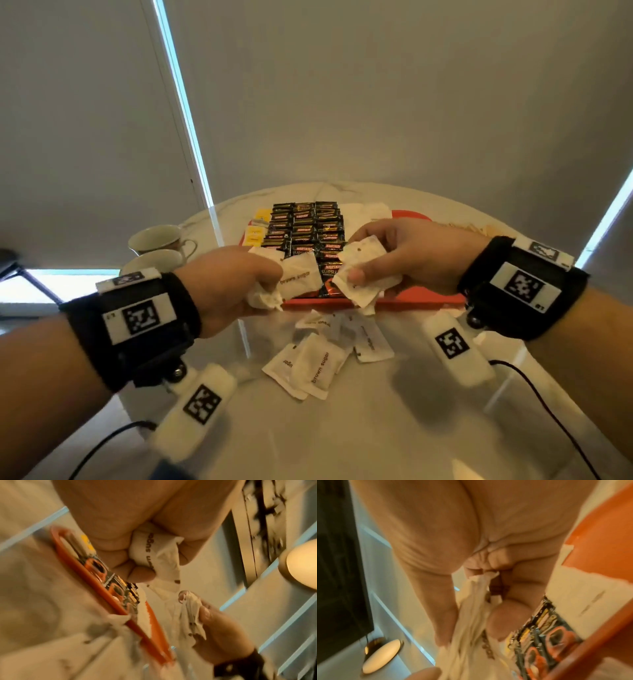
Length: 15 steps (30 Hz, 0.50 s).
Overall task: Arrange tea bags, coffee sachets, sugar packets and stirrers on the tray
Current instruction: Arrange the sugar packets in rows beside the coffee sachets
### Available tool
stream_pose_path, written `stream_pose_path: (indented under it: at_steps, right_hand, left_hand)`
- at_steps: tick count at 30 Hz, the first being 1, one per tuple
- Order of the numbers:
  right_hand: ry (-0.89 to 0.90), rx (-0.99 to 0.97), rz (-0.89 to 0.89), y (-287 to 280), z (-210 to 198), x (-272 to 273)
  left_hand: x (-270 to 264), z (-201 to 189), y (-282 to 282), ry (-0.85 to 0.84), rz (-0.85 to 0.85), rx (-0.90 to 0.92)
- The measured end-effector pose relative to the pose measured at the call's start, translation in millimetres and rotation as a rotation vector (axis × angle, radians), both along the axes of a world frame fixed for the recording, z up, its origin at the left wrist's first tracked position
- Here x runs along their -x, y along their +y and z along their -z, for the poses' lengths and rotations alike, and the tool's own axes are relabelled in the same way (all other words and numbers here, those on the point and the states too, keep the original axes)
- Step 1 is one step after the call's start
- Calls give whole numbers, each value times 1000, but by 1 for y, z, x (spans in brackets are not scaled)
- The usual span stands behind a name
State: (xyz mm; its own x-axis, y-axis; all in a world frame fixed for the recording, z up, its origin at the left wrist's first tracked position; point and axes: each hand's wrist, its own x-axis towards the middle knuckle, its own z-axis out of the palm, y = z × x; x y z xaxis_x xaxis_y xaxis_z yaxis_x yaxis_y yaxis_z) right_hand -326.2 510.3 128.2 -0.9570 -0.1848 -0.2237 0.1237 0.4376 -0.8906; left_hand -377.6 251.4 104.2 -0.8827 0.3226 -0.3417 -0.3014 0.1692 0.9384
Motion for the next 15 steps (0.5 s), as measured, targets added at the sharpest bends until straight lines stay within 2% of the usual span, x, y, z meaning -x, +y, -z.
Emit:
stream_pose_path:
  at_steps: [3,7,12,15]
  right_hand:
    - [16,261,22,-4,-1,12]
    - [101,439,58,-17,2,32]
    - [150,451,135,-24,5,54]
    - [167,353,169,-23,9,67]
  left_hand:
    - [10,2,20,-141,-133,-293]
    - [11,-4,57,-208,-168,-448]
    - [31,-1,77,-285,-169,-562]
    - [45,0,85,-323,-75,-576]
